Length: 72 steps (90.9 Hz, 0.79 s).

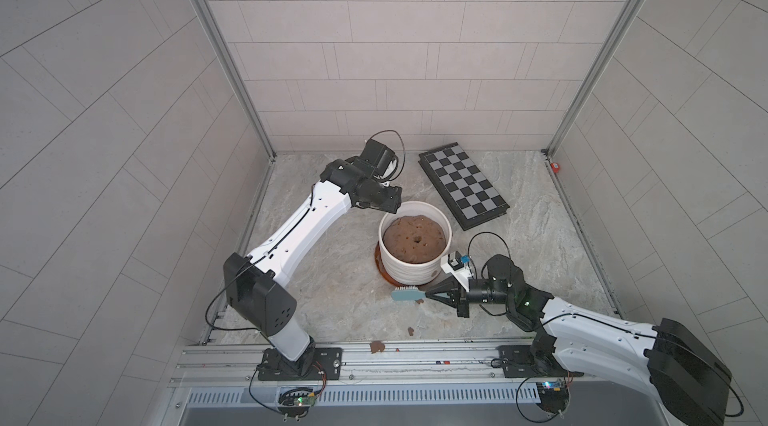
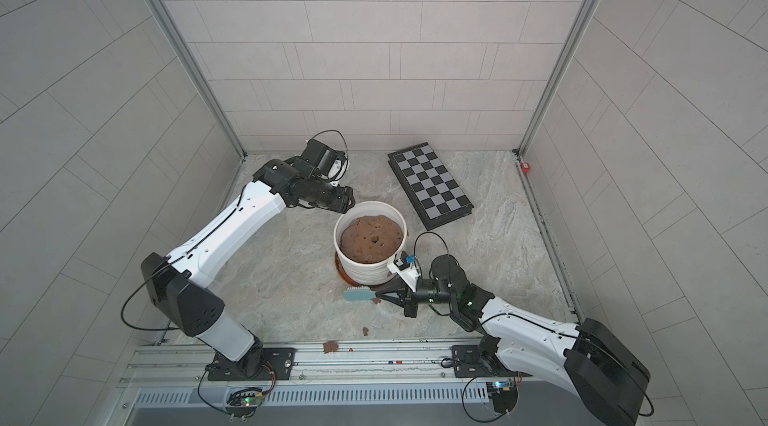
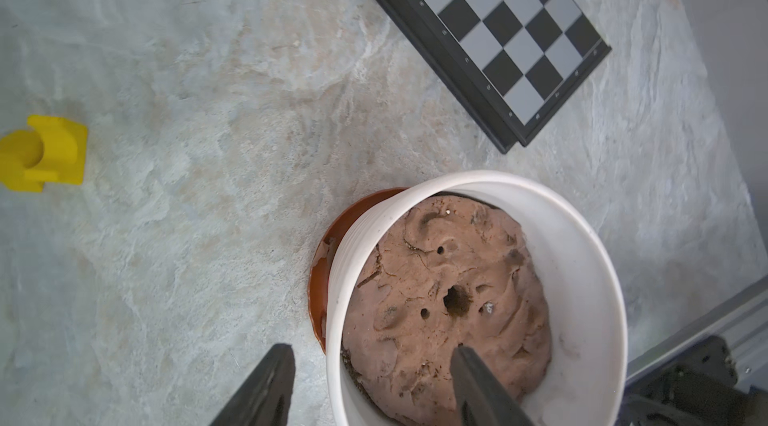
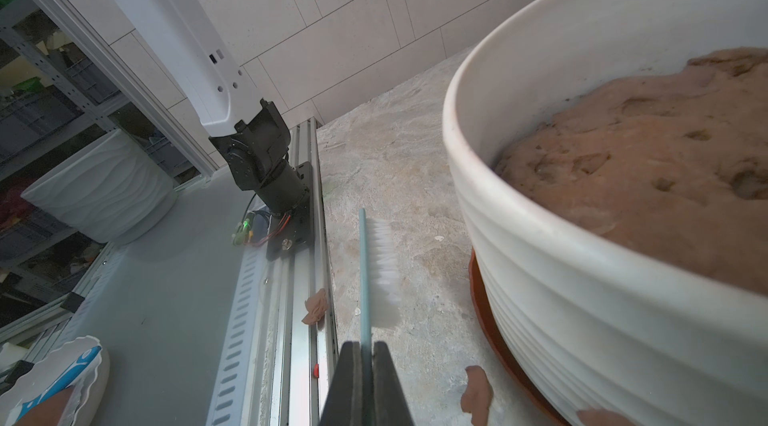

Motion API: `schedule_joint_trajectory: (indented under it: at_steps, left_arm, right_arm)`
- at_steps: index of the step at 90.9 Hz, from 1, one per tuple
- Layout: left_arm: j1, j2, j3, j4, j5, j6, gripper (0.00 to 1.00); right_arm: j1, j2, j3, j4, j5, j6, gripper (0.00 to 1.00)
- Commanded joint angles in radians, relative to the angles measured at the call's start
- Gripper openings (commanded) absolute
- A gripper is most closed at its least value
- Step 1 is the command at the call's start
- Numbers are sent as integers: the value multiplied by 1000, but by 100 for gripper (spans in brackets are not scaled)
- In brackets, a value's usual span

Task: Scrub the dried mud off the ceramic pot
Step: Rotate the pot on the tray.

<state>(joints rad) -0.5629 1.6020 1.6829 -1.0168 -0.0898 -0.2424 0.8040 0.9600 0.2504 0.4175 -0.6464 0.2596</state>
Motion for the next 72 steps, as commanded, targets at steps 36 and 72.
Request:
schedule_joint_trajectory:
  at_steps: [36,72]
  left_arm:
    - [-256,-138,-204,-78,-325,-828,66]
    - [-325,-82,-284,-76,-308,-975,60]
  right_arm:
    - [-23,-111,43,-94,16,-51,0]
    - [-62,-189,56,-143,0,-67,0]
